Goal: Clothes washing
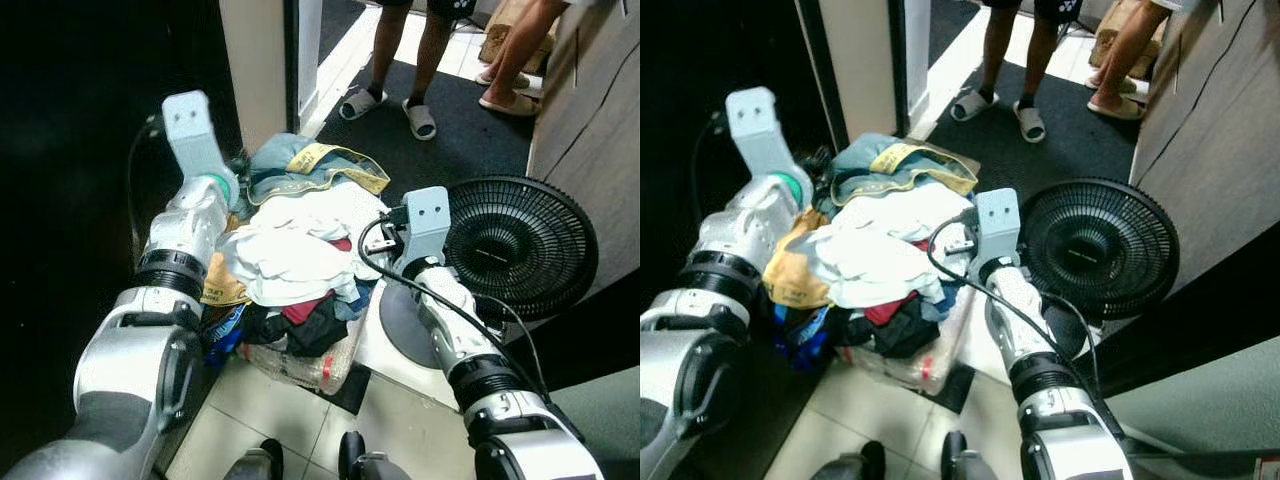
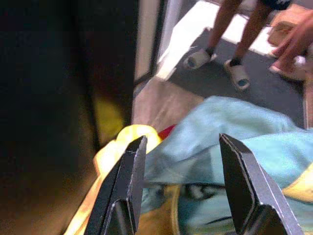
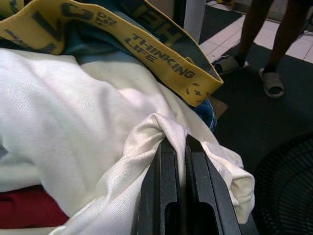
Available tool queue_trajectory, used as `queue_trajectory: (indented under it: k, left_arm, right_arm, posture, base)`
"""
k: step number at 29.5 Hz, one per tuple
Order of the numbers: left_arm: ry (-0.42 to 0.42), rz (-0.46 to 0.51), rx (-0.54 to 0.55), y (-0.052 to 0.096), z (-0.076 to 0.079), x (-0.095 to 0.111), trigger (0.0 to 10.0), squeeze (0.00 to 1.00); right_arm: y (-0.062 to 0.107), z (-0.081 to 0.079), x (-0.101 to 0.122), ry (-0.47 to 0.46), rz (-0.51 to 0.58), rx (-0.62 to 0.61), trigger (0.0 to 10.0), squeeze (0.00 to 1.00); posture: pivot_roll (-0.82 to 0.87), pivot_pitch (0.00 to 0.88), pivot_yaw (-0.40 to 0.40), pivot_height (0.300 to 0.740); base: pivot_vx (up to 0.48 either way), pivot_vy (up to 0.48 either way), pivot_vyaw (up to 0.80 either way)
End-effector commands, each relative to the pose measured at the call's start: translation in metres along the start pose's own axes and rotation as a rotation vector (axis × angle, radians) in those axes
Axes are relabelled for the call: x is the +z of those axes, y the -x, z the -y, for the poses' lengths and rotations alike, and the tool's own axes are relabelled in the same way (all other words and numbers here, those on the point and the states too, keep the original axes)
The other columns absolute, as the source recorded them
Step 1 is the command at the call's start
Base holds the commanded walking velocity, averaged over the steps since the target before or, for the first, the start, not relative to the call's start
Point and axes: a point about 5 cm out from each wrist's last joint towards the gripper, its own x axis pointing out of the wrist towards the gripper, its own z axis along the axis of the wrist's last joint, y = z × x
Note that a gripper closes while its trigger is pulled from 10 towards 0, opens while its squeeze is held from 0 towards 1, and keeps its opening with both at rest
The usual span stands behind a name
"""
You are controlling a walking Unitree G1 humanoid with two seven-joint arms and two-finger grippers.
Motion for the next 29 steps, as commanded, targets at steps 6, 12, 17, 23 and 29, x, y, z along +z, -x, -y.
queue_trajectory:
  k: [6,12,17,23,29]
  left_arm:
    - [-0.015,-0.075,-0.309,0.02,0.038,-0.019,10.0,0.0]
    - [-0.276,0.061,-0.252,0.017,0.029,-0.02,10.0,0.0]
    - [-0.334,0.21,-0.3,0.024,0.032,0.007,10.0,0.0]
    - [-0.28,0.33,-0.331,0.041,0.034,0.044,10.0,0.0]
    - [-0.269,0.355,-0.337,0.048,0.037,0.045,10.0,0.0]
  right_arm:
    - [0.006,-0.001,-0.013,-0.016,-0.034,-0.003,10.0,0.0]
    - [0.004,-0.003,-0.008,0.023,-0.015,0.017,10.0,0.0]
    - [0.004,-0.005,0.01,0.048,0.08,0.044,10.0,0.0]
    - [0.02,-0.011,0.039,-0.008,0.219,0.126,10.0,0.0]
    - [0.048,-0.023,0.024,0.075,0.161,0.165,10.0,0.0]
  posture:
    - [0.1,0.273,0.057,0.74]
    - [0.1,0.266,0.049,0.74]
    - [0.09,0.257,0.045,0.74]
    - [0.09,0.243,0.042,0.74]
    - [0.07,0.227,0.045,0.74]
  base:
    - [0.0,0.0,0.0]
    - [0.0,0.0,0.0]
    - [0.0,0.0,0.0]
    - [0.0,0.0,0.0]
    - [0.0,0.0,0.0]
